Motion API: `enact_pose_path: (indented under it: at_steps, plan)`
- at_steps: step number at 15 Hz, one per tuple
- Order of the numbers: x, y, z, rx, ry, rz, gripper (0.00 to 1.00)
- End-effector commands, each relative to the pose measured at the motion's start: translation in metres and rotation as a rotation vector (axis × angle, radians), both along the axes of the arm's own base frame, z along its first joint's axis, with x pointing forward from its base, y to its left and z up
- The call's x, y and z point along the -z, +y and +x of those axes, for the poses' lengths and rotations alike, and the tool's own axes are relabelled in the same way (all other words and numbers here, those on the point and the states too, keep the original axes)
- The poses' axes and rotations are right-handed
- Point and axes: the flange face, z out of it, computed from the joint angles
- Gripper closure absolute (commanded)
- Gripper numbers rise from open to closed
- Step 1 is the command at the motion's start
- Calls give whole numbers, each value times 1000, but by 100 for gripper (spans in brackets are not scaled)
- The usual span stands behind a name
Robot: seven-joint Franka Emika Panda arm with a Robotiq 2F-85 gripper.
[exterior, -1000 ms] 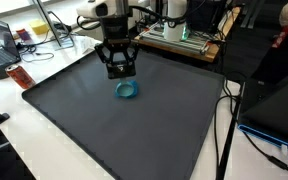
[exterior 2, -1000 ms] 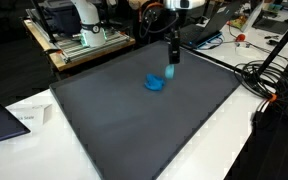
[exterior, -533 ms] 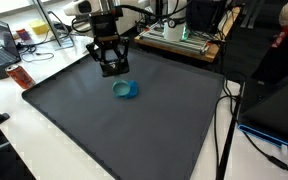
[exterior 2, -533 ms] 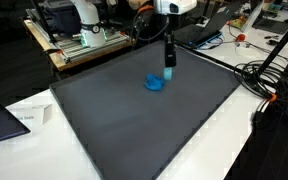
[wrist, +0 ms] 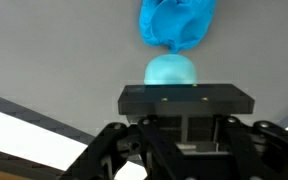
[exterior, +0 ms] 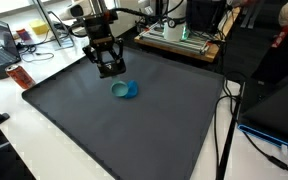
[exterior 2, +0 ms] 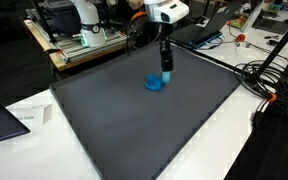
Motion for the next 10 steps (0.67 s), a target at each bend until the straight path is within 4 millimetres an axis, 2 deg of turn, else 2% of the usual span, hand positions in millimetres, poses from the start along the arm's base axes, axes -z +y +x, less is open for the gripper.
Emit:
enact_pose_path:
  at_steps: [1, 4, 5, 7, 10]
  plan:
    - [6, -17, 9, -1, 3, 85, 78]
    - [9, -35, 9, 39, -12, 144, 78]
    - [13, -24, 5, 35, 3, 89, 53]
    - [14, -35, 5, 47, -4, 109, 53]
    - [14, -35, 6, 49, -5, 113, 53]
